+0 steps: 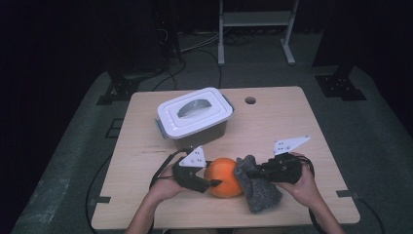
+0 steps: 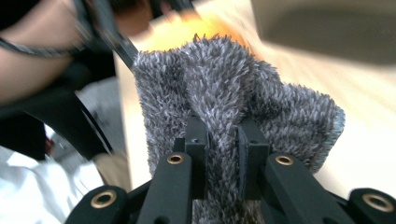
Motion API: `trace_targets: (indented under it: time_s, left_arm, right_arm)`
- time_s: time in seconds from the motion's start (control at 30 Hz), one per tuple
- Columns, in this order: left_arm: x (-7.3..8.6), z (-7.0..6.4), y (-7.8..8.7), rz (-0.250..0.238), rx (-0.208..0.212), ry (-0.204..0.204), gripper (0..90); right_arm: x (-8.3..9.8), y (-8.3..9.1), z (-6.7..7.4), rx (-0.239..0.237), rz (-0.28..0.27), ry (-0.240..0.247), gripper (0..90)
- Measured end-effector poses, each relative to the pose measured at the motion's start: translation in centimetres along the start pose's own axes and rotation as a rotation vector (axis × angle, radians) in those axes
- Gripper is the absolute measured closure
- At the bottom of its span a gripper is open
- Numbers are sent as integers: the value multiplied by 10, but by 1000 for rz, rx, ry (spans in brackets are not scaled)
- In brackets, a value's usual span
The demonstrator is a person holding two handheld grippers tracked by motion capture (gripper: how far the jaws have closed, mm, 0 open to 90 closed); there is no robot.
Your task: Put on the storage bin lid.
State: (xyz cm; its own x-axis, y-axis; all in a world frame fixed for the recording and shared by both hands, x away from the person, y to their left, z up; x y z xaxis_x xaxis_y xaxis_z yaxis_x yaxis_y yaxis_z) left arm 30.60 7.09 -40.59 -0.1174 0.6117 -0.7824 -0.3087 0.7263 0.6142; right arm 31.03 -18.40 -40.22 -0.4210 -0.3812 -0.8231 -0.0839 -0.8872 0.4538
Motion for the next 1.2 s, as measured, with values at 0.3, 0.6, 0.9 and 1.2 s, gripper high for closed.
trace_targets:
  time_s: [0.3,0.6,0.9,1.2]
  left_arm:
    - [-4,-3,3,-2,2,-18,392]
    - [-1,3,8,2,1,12,391]
    - [-6,-1,9,16,-11,-20,391]
    - [-2,-4,-1,9,38,0,368]
  right_arm:
    - [-5,-11,5,6,-15,26,766]
    - [7,-16,-8,26,25,-20,763]
    - [-15,-12,18,38,-45,67,761]
    - [-10,-22,17,64,39,94,761]
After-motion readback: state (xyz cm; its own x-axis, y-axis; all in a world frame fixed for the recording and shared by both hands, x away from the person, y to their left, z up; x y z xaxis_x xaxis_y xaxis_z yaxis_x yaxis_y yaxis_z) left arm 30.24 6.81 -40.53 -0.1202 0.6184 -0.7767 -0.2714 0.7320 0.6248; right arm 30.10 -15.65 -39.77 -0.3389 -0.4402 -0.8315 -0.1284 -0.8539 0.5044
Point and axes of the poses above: each handheld gripper's, and its own axes: y roughly backward along the jaws, x roughly out of its underside, z roughly to its left, the point moved 3 cm from there along -y, roughly forward along the jaws, and after that the axes turned 5 degrees about -x, right-handed, at the moved point
